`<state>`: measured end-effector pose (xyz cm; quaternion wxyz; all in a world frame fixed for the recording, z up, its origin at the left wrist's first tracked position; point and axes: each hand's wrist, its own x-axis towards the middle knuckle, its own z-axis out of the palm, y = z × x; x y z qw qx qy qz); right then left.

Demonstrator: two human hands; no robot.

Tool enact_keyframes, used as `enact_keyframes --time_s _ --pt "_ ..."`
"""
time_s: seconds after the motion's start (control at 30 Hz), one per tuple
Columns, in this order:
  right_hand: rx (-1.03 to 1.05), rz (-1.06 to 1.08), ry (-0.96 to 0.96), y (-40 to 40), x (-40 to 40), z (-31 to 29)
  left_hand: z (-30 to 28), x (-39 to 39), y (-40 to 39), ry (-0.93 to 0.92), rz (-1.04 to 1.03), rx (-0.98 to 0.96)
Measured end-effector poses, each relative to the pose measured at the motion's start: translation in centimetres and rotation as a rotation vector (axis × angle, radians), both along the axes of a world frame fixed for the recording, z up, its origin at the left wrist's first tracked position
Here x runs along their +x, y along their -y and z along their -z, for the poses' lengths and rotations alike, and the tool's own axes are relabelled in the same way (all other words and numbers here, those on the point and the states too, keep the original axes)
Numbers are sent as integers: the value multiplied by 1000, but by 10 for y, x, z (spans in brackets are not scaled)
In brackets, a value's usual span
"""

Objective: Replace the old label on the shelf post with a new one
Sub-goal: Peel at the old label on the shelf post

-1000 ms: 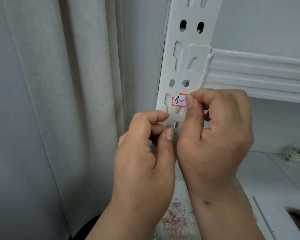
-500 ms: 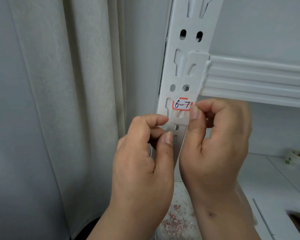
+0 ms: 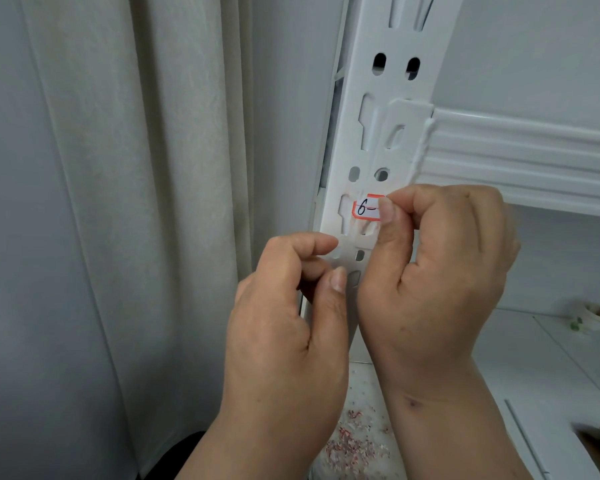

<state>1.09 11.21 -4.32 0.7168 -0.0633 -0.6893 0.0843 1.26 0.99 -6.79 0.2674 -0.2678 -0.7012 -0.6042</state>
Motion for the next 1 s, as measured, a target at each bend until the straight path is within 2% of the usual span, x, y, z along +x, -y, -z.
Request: enact_keyframes --time_s 0.27,0.5,0.7,0.8,0.9,1.0 --pt "-44 -9 99 1 4 -2 -2 6 2 -20 -2 -3" --pt "-165 -160 101 5 15 6 0 6 5 -22 -1 -3" --pt "-565 -361 111 13 11 -8 0 5 4 -9 4 -10" --pt "-686 -422 119 14 11 -10 1 2 5 -3 10 -10" --pt "-677 -451 114 15 10 -9 3 2 5 1 11 -21" --pt "-581 -410 103 17 12 -8 2 1 4 -8 2 -29"
